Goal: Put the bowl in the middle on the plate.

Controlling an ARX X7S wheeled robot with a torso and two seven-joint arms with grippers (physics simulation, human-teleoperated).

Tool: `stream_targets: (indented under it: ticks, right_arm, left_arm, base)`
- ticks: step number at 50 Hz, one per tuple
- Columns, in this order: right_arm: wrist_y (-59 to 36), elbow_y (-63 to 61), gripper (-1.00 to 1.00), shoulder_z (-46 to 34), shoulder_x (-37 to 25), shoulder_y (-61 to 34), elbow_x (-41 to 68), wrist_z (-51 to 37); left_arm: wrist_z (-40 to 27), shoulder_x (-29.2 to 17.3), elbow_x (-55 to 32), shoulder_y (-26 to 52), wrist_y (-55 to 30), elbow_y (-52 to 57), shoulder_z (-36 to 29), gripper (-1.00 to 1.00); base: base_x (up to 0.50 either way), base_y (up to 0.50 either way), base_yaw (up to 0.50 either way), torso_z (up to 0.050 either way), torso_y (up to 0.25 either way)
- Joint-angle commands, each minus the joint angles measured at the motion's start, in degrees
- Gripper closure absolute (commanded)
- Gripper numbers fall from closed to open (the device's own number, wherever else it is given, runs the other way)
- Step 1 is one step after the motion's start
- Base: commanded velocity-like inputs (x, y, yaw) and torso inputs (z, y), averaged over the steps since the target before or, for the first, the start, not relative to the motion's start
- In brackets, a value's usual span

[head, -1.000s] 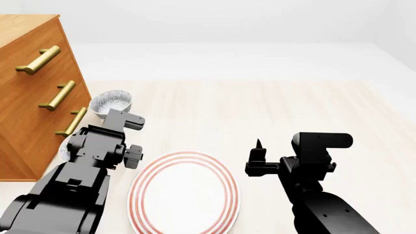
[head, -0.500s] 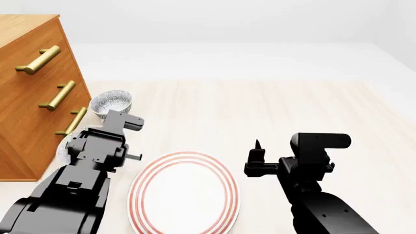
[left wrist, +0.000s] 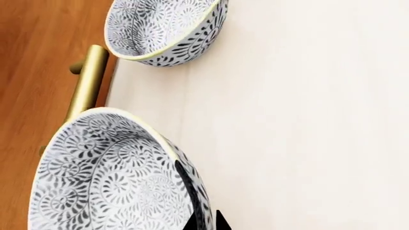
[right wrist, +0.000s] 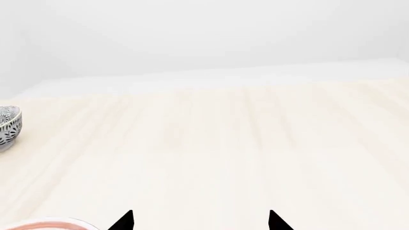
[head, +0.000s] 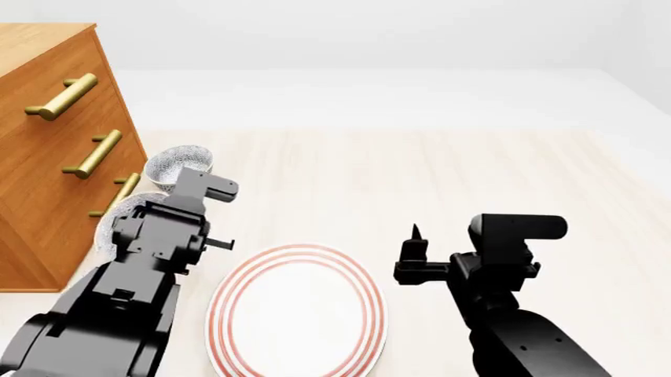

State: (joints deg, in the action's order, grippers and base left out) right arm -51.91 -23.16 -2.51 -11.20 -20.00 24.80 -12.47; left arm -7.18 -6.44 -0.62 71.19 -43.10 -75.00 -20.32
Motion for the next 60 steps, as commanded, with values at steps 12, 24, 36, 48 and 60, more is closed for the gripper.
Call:
stream_targets:
  ticks: [12,24,36,48,60]
  right_arm:
    - [-0.4,-0.8,-1.00,0.6,-0.5,-0.4,1.2,-1.0]
    - [-0.5,-1.3,-1.00,1.0,-0.8,-0.6,1.6,-1.6]
    - [0.4,-0.7,-1.00,1.2,-0.9,0.0,1.8,-1.8]
    - [1.2,0.0,-1.00,1.0,-1.1,0.2,2.0,-1.8]
    - [1.2,0.1,-1.00,0.7,-1.3,0.3,2.4,-2.1]
  left_arm:
    - [4.1,-1.3,2.0,-1.1,-3.2,16.5,-4.6,1.00]
    - [10.9,-10.2,2.9,-18.1,-24.7,68.9,-13.7,1.00]
    - [14.3,-18.0,4.4,-24.3,-35.5,101.4,-25.9,1.00]
    - [16.0,-22.2,4.3,-25.3,-39.0,114.7,-34.0,1.00]
    - [16.2,-24.8,4.9,-25.4,-39.9,120.2,-39.8,1.00]
  base:
    - [0.00,0.00,0.00,0.000,0.001]
    - [0.00,0.00,0.00,0.000,0.000]
    - [0.00,0.00,0.00,0.000,0.000]
    - [0.00,0.00,0.00,0.000,0.001]
    - [0.00,0.00,0.00,0.000,0.000]
